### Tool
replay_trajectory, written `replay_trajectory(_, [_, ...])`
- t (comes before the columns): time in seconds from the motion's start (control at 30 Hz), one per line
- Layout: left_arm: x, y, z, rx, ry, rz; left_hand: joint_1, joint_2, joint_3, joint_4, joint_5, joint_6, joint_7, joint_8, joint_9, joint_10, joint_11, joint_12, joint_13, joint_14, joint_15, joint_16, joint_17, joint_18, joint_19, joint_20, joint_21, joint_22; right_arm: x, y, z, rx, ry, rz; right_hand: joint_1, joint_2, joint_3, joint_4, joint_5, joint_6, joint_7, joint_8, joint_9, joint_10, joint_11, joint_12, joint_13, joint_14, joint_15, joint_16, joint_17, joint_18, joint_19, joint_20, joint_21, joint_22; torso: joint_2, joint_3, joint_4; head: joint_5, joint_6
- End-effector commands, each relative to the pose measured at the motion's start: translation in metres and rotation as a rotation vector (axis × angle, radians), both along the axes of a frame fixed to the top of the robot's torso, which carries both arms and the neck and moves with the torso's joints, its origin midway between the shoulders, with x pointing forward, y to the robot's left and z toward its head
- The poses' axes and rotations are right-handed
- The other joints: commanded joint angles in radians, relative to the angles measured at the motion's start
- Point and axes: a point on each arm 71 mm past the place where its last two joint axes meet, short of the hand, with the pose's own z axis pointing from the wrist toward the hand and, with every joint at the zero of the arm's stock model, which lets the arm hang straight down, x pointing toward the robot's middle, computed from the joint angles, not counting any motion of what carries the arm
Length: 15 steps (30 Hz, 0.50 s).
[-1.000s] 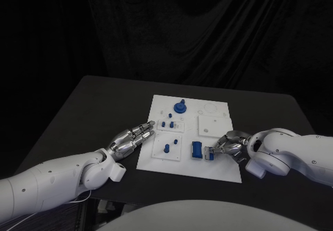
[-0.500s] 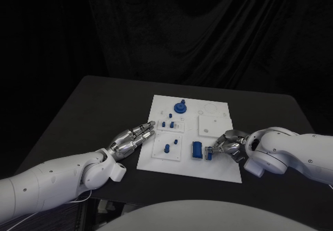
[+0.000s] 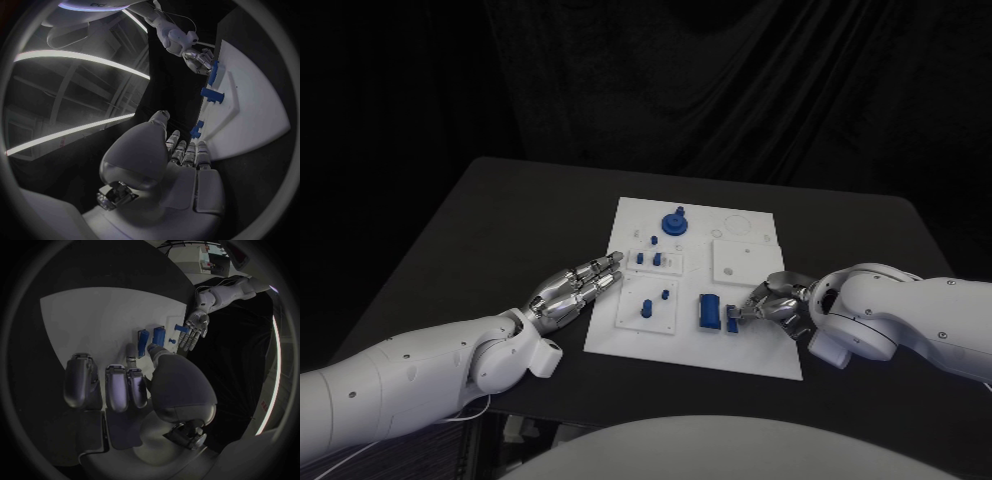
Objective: Assemble the parts on the task board
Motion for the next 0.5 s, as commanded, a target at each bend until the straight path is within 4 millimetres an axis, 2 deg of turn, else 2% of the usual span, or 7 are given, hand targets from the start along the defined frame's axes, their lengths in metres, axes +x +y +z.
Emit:
replay_trajectory(0.03, [-0.003, -0.002, -0.003, 0.000, 0.020, -0.011, -0.010, 0.001, 0.008, -0.001, -0.004, -0.002, 0.008, 0.005, 0.001, 0.001, 0.005, 0.004, 0.001, 0.000, 0.005, -0.004, -0.001, -0.002, 0.002, 0.005, -0.002, -0.001, 0.000, -0.001, 0.000, -0.023, 0.002, 0.006, -0.019, -0.001, -0.018, 0.007, -0.043, -0.009, -0.002, 0.002, -0.001, 0.104, 0.006, 0.006, 0.263, 0.068, 0.005, -0.005, 0.116, 0.005, 0.003, 0.004, -0.005, 0.174, 0.000, 0.0006, -0.0002, 0.000, 0.000])
replay_trajectory(0.2, [-0.003, -0.002, -0.004, 0.000, 0.020, -0.010, -0.010, 0.001, 0.008, -0.001, -0.004, -0.002, 0.008, 0.005, 0.001, 0.001, 0.005, 0.004, 0.001, 0.000, 0.005, -0.004, -0.001, -0.002, 0.002, 0.005, -0.002, -0.001, 0.001, -0.003, 0.003, -0.004, -0.041, -0.013, -0.036, 0.007, -0.041, 0.011, -0.099, -0.004, -0.004, 0.009, 0.000, 0.104, 0.005, 0.006, 0.263, 0.069, 0.003, -0.002, 0.120, 0.004, 0.004, 0.003, -0.002, 0.175, 0.000, 0.0000, -0.0008, 0.003, 0.000])
replay_trajectory(0.33, [-0.004, -0.001, -0.004, 0.000, 0.019, -0.009, -0.010, 0.001, 0.008, -0.001, -0.004, -0.002, 0.008, 0.005, 0.001, 0.001, 0.005, 0.004, 0.001, 0.000, 0.005, -0.004, -0.001, -0.002, 0.002, 0.005, -0.002, -0.001, 0.001, -0.005, 0.007, 0.001, -0.096, -0.009, -0.033, 0.009, -0.045, 0.008, -0.105, 0.005, -0.007, 0.018, 0.003, 0.104, 0.002, 0.006, 0.263, 0.071, 0.002, 0.001, 0.124, 0.003, 0.007, 0.002, 0.005, 0.177, -0.001, 0.0000, -0.0006, 0.005, 0.000])
replay_trajectory(0.47, [-0.004, 0.000, -0.004, 0.000, 0.018, -0.006, -0.012, 0.001, 0.009, 0.000, -0.005, -0.003, 0.008, 0.005, 0.001, 0.000, 0.005, 0.004, 0.001, 0.000, 0.006, -0.004, -0.001, -0.002, 0.002, 0.006, -0.002, -0.001, -0.001, -0.006, 0.012, -0.010, -0.157, 0.020, -0.008, 0.001, -0.051, -0.006, -0.112, 0.005, -0.012, 0.038, 0.013, 0.104, -0.003, 0.006, 0.263, 0.072, -0.003, 0.002, 0.126, 0.002, 0.010, -0.002, 0.009, 0.179, -0.001, -0.0002, -0.0001, 0.005, 0.000])
replay_trajectory(0.5, [-0.004, 0.000, -0.004, 0.000, 0.018, -0.006, -0.012, 0.001, 0.009, 0.000, -0.005, -0.003, 0.008, 0.005, 0.001, 0.000, 0.005, 0.004, 0.001, 0.000, 0.006, -0.004, -0.001, -0.002, 0.002, 0.006, -0.002, -0.001, -0.001, -0.006, 0.013, -0.015, -0.172, 0.031, 0.003, -0.004, -0.055, -0.011, -0.119, 0.004, -0.014, 0.050, 0.019, 0.104, -0.005, 0.006, 0.263, 0.072, -0.004, 0.002, 0.127, 0.001, 0.011, -0.004, 0.012, 0.180, -0.001, -0.0004, -0.0002, 0.004, 0.000])
